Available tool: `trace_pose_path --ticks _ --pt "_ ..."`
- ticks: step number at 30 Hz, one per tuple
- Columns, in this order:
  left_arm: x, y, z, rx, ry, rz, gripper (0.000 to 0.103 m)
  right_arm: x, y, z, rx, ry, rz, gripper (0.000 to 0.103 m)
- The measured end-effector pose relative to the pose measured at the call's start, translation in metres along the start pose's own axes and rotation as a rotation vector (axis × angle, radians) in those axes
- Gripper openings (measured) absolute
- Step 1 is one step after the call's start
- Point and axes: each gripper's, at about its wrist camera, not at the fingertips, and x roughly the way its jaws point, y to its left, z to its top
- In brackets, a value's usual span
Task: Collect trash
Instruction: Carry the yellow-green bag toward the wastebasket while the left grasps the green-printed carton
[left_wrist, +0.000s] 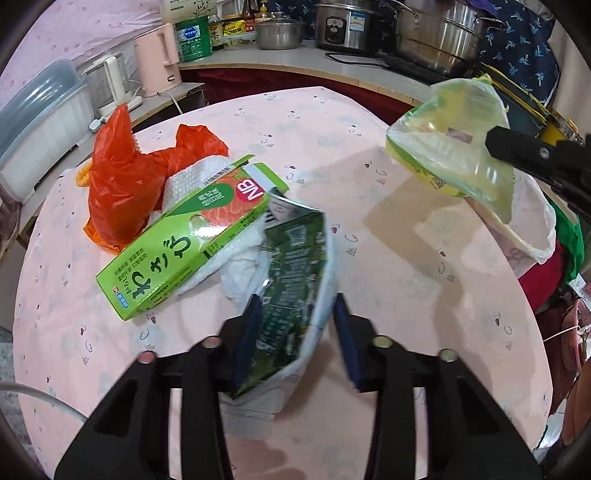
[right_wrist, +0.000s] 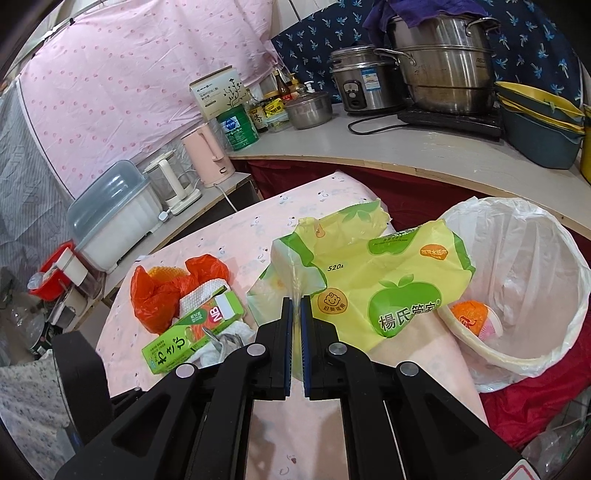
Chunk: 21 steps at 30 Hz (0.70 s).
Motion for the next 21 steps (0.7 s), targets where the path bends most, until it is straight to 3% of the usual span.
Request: trace_pose_path --ticks 7,21 --pt "-0.017 -0.001 0.012 -0.018 -0.044 0.025 0.017 -0.015 -0.007 -0.001 -0.003 -0.021 0.002 0.004" --pt "-0.039 -0.017 0.034 -0.029 -0.097 0.013 0.017 -0.038 -0.024 0.001 0.015 -0.061 0.003 0.004"
